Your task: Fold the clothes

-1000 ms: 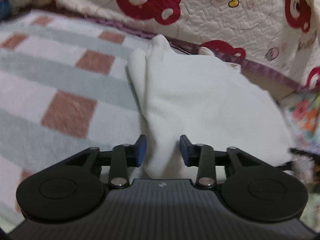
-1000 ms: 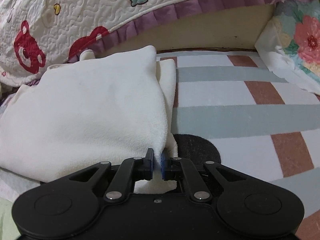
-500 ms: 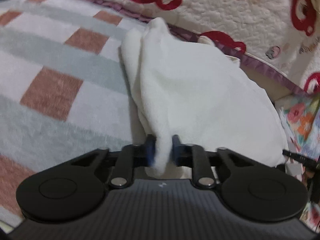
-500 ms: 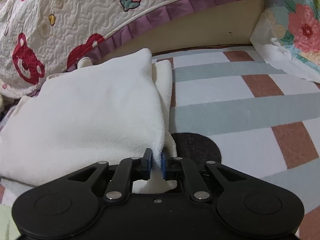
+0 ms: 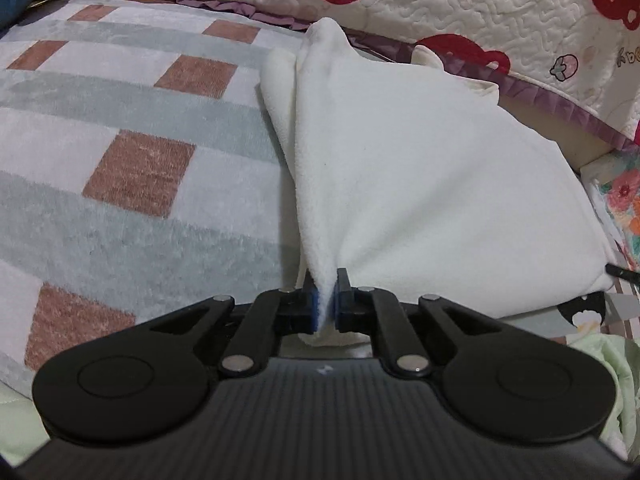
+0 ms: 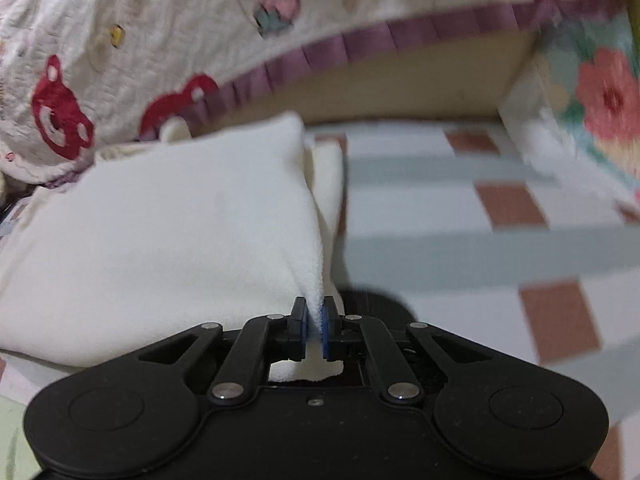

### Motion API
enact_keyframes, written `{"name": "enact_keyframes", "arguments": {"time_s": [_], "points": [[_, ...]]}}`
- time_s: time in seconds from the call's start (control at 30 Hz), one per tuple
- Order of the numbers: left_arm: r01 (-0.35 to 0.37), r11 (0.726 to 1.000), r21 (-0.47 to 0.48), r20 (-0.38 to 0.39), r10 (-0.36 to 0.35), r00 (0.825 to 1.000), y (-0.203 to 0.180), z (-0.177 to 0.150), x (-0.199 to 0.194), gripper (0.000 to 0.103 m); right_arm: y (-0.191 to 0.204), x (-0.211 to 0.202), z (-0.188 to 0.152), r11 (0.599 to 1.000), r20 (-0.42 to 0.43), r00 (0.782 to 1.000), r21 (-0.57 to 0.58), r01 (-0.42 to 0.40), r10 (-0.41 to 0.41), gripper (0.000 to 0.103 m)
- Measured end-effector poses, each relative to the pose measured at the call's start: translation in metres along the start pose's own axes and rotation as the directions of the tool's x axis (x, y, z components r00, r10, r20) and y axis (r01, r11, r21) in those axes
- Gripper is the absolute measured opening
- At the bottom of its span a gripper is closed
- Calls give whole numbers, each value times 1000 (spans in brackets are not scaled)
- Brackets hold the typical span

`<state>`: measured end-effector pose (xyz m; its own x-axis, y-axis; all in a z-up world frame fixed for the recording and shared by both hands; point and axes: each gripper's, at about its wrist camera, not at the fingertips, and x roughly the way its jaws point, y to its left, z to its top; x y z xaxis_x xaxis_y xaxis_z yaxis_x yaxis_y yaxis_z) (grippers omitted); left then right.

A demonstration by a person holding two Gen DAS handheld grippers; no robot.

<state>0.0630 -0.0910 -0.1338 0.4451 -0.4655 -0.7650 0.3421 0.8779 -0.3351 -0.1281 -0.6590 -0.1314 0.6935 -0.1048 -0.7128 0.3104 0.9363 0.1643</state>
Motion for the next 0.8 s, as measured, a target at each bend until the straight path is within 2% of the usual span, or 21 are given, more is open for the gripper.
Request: {"name": "enact_keyframes", "arguments": {"time_s": [0.23, 0.27, 0.37, 0.43, 0.47, 0.5, 0.57, 0.63, 0.67, 0.73, 0.8], "points": [[-23, 1000, -13, -20, 23, 1000, 6, 0, -5, 8, 0, -2, 4, 999, -8, 1000, -44, 26, -26, 6], [-32, 999, -10, -25, 32, 999, 7, 0, -5, 13, 1, -3, 3, 998, -7, 999, -50, 39, -40, 4], [-74, 997, -14, -14, 74, 997, 18, 3, -13, 18, -10, -1, -3, 985, -36, 985, -49, 166, -168, 0], [-120, 993, 5, 14, 119, 993, 20, 5, -21, 17, -31, -4, -9, 971, -52, 970, 18, 238, -237, 0], [-167, 985, 36, 30, 166, 986, 17, 5, -24, 17, -43, -10, -12, 965, -47, 968, 82, 249, -246, 5], [-208, 976, 62, 47, 205, 978, 14, 6, -27, 17, -54, -17, -15, 959, -38, 971, 149, 241, -238, 9], [-264, 960, 94, 83, 257, 963, 10, 8, -31, 18, -71, -27, -16, 943, -21, 976, 252, 216, -218, 11], [-225, 972, 65, 111, 217, 970, 7, 13, -35, 19, -80, -33, -15, 928, -11, 977, 312, 205, -212, 14], [-198, 979, 52, 123, 190, 974, 3, 15, -35, 19, -83, -34, -14, 920, -5, 979, 340, 194, -204, 22], [-151, 983, 106, 146, 135, 980, -24, 22, -32, 20, -85, -36, -12, 905, 10, 985, 398, 152, -170, 29], [-105, 977, 186, 159, 75, 984, -57, 29, -27, 29, -80, -30, -8, 881, 24, 995, 467, 77, -99, 35]]}}
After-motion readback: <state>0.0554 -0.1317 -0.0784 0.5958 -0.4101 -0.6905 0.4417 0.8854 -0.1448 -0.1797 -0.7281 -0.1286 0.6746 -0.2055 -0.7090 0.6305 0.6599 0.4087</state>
